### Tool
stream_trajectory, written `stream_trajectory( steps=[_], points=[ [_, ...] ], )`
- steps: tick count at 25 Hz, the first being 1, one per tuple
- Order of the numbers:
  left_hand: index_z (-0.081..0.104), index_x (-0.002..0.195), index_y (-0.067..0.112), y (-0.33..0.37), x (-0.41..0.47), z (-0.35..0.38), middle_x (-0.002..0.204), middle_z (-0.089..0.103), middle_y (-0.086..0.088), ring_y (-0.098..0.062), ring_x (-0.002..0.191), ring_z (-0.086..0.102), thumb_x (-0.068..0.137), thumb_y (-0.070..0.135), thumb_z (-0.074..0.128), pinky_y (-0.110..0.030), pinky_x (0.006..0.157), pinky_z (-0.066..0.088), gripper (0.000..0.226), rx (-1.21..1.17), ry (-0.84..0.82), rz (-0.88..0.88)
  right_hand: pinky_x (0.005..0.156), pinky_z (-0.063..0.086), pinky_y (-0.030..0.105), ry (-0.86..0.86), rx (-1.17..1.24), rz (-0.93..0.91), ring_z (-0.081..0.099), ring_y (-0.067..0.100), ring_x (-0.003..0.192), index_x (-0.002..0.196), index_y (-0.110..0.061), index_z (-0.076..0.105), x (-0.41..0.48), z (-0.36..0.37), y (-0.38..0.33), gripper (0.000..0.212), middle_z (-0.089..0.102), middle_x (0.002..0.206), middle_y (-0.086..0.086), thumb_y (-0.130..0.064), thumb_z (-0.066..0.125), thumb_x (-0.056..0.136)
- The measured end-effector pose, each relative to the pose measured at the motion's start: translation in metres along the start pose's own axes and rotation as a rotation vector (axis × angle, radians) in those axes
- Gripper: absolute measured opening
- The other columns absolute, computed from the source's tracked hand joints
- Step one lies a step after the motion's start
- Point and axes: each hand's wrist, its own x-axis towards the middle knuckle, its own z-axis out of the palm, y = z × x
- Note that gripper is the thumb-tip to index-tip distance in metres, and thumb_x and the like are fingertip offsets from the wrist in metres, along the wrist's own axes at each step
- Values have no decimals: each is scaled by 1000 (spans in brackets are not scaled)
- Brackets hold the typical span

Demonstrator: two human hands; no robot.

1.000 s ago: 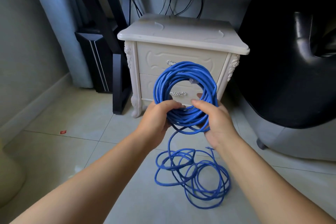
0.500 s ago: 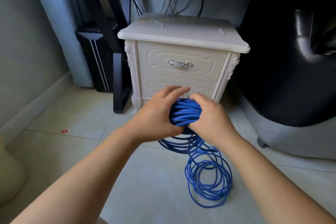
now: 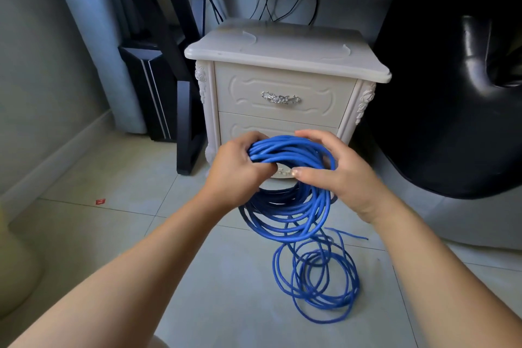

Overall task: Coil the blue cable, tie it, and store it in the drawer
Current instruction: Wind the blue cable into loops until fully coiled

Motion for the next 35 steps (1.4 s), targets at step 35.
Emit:
stream_trajectory(
  steps=[35],
  points=[
    [67,96,10,-10,-13,59,90,71,-5,-19,88,69,95,29,54,-34,86,55,24,-869,-372,-852,54,53,30,428,881,349,56,17,56,92,-12,56,15,5,18,13,50,66,4,0,55,86]
  ],
)
